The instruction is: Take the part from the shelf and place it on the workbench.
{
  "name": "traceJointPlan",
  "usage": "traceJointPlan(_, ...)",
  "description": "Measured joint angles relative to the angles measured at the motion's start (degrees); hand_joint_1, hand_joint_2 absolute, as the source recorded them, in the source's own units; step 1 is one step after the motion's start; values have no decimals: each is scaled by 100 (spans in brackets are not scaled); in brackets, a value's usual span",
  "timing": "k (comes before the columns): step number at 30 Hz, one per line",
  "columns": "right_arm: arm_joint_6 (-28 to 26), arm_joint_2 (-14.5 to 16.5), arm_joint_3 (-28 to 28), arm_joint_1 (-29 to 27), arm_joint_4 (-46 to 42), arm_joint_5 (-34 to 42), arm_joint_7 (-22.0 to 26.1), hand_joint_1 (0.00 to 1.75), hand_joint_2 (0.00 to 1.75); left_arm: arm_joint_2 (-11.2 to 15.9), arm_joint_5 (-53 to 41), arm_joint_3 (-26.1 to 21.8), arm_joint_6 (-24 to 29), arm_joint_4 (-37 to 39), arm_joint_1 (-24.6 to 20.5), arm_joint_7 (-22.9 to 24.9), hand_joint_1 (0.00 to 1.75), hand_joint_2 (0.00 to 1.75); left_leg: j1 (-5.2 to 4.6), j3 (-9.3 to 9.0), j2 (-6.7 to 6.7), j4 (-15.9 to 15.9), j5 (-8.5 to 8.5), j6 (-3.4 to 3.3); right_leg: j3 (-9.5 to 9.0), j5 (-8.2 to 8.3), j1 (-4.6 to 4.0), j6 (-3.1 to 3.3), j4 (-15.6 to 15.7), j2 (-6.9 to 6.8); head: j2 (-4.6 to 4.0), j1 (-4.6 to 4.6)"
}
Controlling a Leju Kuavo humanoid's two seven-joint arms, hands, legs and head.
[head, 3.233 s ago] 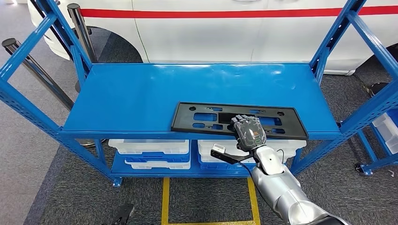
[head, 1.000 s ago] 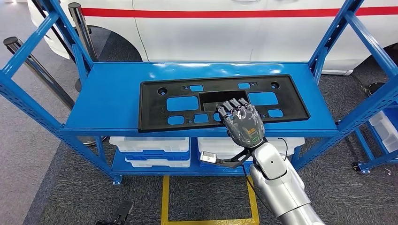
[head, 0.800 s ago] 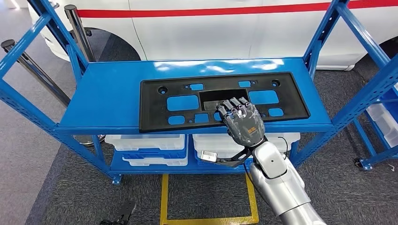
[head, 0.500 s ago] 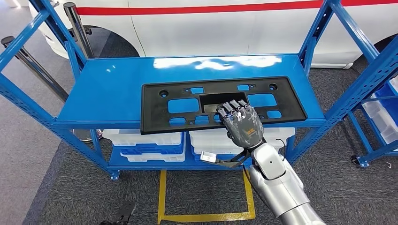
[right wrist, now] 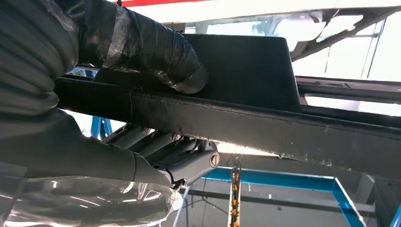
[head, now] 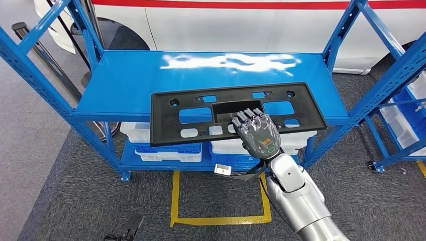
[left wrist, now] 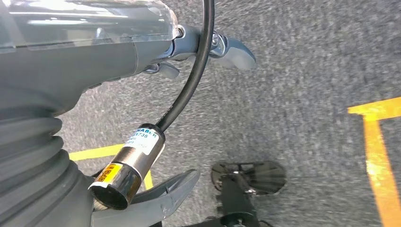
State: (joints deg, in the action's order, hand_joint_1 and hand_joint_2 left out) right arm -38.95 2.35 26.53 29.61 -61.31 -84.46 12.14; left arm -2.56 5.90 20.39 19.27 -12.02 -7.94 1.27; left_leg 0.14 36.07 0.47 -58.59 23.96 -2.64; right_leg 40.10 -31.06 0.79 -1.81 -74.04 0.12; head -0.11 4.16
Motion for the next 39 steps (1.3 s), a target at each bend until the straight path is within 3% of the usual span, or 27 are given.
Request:
traceJointPlan(2,-1,-1,0,7,6,3,33,175,175,-1,-8,-1,-1,0,-1,7,0,175,-6,143,-2,-65,-74,35,-521,187,-12,40,659,0,0,-1)
traceJointPlan(4,-2,0,0,16,4,7,60,175,175,-3,-9,-2,-2,0,-2,8,0,175,-11,213,-3,-96,-151,92,-903,138,-47,108,1250,3,0,-1)
traceJointPlan(5,-2,-1,0,23,3,9,70,175,175,-4,-10,-2,-3,0,-2,8,0,175,-10,228,-3,-90,-199,129,-968,91,-68,142,1393,7,0,-1)
traceJointPlan(7,-2,-2,0,35,6,13,88,175,175,-1,-18,-2,-5,0,3,9,0,175,-5,242,-12,-59,-274,196,-920,191,-61,212,1457,-5,0,3)
traceJointPlan(8,-2,-1,0,42,10,14,97,175,175,3,-21,-2,-4,0,7,10,0,175,-5,276,-22,-85,-216,230,-885,256,-43,260,1493,-14,0,-2)
traceJointPlan(9,-2,2,0,47,14,14,104,175,175,5,-25,-2,-3,0,12,11,0,175,-2,326,-32,-192,-54,262,-833,337,-18,307,1527,-26,0,-8)
traceJointPlan(11,-1,6,0,53,25,15,111,175,175,8,-25,-2,-1,0,10,12,0,175,27,476,-39,-733,508,330,-685,488,3,364,1552,-35,0,-25)
traceJointPlan(12,0,7,0,55,32,15,112,175,175,7,-25,-2,-1,0,9,13,0,175,47,542,-38,-1093,742,362,-594,556,4,368,1545,-39,0,-30)
traceJointPlan(13,0,7,0,53,42,15,113,175,175,7,-24,-2,-1,0,8,13,0,175,65,572,-37,-1401,849,391,-500,622,5,360,1534,-41,0,-31)
traceJointPlan(15,0,6,0,51,62,15,115,175,175,8,-24,-2,-1,0,6,13,0,175,99,416,-36,-1560,666,436,-310,746,17,326,1499,-44,0,-31)
traceJointPlan(16,0,5,0,50,68,15,118,175,175,8,-24,-2,-1,0,2,13,0,175,115,213,-36,-1376,500,451,-222,800,29,300,1476,-45,0,-31)
traceJointPlan(18,-1,10,0,55,70,17,126,175,175,7,-25,-2,-1,-1,-16,13,0,175,123,-371,-50,-603,468,457,-81,893,41,229,1413,-42,0,-31)
traceJointPlan(20,-2,16,0,61,69,21,139,175,175,5,-26,-2,1,-2,-29,16,0,175,99,-709,-80,-52,618,396,-27,997,35,146,1398,-42,1,-28)
traceJointPlan(22,-2,16,0,59,74,24,151,175,175,5,-26,-2,3,-2,-24,22,0,175,75,-680,-89,23,569,284,-17,1115,33,64,1451,-34,1,-26)
traceJointPlan(23,-1,14,0,57,80,24,155,175,175,4,-26,-2,3,-1,-24,25,0,175,76,-646,-76,36,507,226,11,1086,41,33,1440,-23,0,-27)
traceJointPlan(24,-1,12,0,55,87,24,158,175,175,4,-26,-3,3,-1,-24,26,0,175,81,-596,-61,52,433,164,59,948,47,10,1354,-16,0,-25)
traceJointPlan(25,-1,10,0,54,95,24,159,175,175,5,-26,-4,3,-1,-26,26,0,175,86,-529,-46,64,354,115,133,698,52,-1,1152,-10,0,-24)
traceJointPlan(27,-1,9,0,52,112,26,159,175,175,7,-26,-8,4,-2,-26,26,0,175,67,-349,-33,57,199,57,310,81,48,-7,439,-11,0,-23)
traceJointPlan(28,-1,9,0,51,121,27,160,175,175,7,-26,-9,5,-2,-23,26,0,175,51,-254,-31,49,131,49,368,-100,45,-8,89,-11,0,-24)
traceJointPlan(29,-1,9,0,49,132,28,160,175,175,7,-26,-10,5,-2,-20,26,0,175,37,-173,-30,41,76,45,390,-169,42,-6,-162,-10,0,-24)
traceJointPlan(30,-2,9,0,46,142,28,160,175,175,7,-26,-11,5,-1,-17,26,0,175,23,-95,-30,32,26,43,351,-116,37,5,-277,-11,0,-24)
traceJointPlan(32,-2,9,0,44,151,29,161,175,175,7,-26,-11,6,-1,-14,26,0,175,-1,56,-30,12,-73,48,37,146,10,60,-55,-10,0,-24)
traceJointPlan(33,-2,10,0,47,152,30,161,175,175,7,-26,-11,7,-2,-13,26,0,175,-12,131,-30,2,-132,54,-256,243,-16,111,263,-9,0,-25)
traceJointPlan(34,-2,11,0,52,152,31,161,175,175,3,-26,-11,8,-2,-13,25,0,175,-30,193,-32,-5,-185,68,-590,235,-46,169,699,-12,0,-26)
traceJointPlan(36,-2,15,0,65,150,37,163,175,175,-3,-31,-13,11,-2,-10,24,0,175,-36,253,-31,8,-303,115,-1038,104,-98,245,1371,-16,0,-26)
traceJointPlan(37,-2,16,0,70,149,40,166,175,175,-5,-35,-14,12,-1,-7,24,0,175,-33,267,-29,30,-366,148,-1107,68,-116,267,1529,-18,0,-27)
traceJointPlan(39,-2,15,0,74,153,46,171,175,175,-3,-42,-17,15,0,10,24,0,175,-23,295,-36,62,-424,217,-1047,187,-100,321,1598,-29,0,-25)
